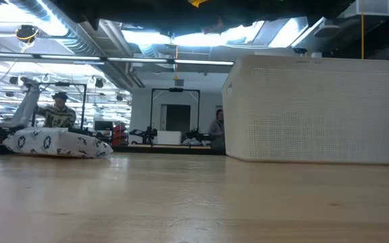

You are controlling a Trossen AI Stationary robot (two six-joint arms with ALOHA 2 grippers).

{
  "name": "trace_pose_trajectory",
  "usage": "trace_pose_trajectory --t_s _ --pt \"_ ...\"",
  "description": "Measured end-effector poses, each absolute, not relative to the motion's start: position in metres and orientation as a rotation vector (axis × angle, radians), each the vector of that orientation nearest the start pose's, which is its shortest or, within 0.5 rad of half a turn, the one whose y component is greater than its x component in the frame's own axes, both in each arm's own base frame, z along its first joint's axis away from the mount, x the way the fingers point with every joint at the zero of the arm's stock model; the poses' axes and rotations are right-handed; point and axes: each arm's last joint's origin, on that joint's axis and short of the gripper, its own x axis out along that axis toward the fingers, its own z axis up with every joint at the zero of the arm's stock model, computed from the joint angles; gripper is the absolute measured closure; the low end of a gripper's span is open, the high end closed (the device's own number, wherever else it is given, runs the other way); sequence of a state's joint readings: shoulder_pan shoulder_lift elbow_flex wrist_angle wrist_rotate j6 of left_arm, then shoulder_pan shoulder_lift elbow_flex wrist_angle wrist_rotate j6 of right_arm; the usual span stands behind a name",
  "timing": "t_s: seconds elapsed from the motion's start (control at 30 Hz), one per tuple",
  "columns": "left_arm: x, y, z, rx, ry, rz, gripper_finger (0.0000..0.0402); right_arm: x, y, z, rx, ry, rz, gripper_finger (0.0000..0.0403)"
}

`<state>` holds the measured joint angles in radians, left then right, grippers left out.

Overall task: Pick & place medical supplies in basket/bin
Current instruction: Put the orange pill bottle into the white container

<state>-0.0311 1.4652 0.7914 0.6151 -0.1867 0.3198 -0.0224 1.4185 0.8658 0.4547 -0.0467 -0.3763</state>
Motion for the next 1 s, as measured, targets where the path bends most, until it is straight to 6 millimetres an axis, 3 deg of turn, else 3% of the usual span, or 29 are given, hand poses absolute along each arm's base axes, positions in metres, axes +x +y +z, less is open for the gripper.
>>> trace_pose_trajectory --t_s 0.5,0.67,0.83,1.0 --pt "0.289 -0.004 0.272 0.334 0.205 0.125 0.0162 0.312 -0.006 0.286 -0.387 0.062 0.028 0.0196" --pt "0.283 0.001 0.277 0.325 0.212 0.145 0.0162 0.306 -0.008 0.293 -0.342 0.059 -0.059 0.0196" --pt "0.282 0.012 0.272 0.299 0.249 0.182 0.0162 0.301 -0.009 0.298 -0.331 0.058 -0.079 0.0196" --pt "0.276 0.017 0.254 0.283 0.201 0.195 0.0162 0.288 -0.016 0.298 -0.318 0.063 -0.101 0.0204"
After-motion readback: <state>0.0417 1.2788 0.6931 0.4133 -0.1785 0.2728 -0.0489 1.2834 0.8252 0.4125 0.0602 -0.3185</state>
